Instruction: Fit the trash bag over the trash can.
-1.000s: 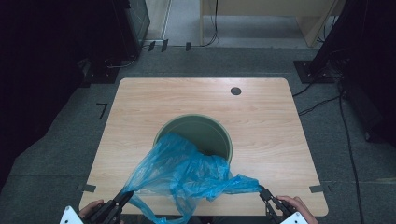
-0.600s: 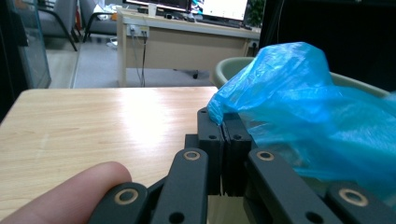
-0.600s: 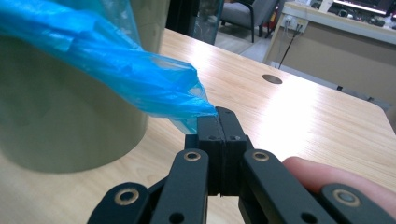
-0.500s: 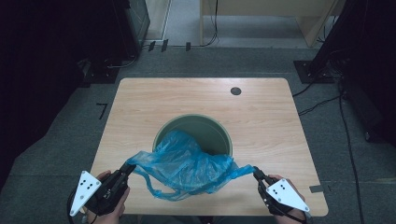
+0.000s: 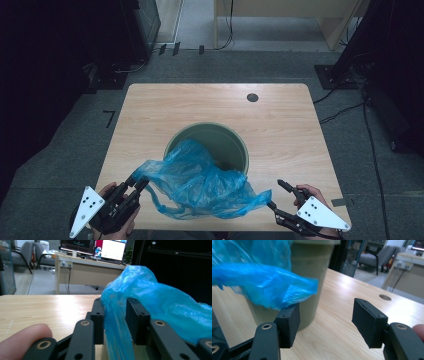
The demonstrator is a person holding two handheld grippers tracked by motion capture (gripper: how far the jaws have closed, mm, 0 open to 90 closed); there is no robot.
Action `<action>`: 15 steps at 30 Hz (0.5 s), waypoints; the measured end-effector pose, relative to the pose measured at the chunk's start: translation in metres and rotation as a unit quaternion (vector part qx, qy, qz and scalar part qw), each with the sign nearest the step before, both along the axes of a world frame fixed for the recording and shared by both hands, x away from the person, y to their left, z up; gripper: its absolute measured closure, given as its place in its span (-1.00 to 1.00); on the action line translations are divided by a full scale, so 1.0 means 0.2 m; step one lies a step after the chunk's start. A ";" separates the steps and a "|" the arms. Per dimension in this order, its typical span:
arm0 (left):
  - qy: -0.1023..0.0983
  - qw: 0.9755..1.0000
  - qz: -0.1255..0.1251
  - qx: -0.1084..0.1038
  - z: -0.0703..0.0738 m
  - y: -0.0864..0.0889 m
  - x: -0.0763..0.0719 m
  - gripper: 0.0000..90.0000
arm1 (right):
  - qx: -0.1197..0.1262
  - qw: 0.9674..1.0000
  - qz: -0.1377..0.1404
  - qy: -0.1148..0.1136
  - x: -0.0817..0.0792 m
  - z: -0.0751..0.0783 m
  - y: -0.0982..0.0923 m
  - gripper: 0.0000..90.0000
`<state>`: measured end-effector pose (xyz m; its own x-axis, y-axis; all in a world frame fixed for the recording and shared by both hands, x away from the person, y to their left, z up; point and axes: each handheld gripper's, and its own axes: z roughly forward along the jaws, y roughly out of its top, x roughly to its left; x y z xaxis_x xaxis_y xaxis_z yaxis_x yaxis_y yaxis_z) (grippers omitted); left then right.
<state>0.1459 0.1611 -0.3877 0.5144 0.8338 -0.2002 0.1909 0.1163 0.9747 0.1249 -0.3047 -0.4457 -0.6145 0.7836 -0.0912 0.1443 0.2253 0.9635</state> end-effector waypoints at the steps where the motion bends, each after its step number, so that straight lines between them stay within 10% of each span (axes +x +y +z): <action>1: 0.000 1.000 0.000 0.000 0.00 0.00 0.00 0.47 | -0.003 1.000 -0.002 0.001 0.00 -0.01 -0.01 -0.11; 10: 0.014 1.000 -0.005 -0.002 -0.02 0.01 0.02 0.88 | -0.027 0.999 -0.036 0.020 0.05 -0.10 -0.09 -0.13; 15: 0.009 1.000 -0.022 -0.012 -0.01 -0.02 0.02 0.96 | 0.014 0.997 -0.074 -0.002 0.05 -0.06 -0.11 -0.05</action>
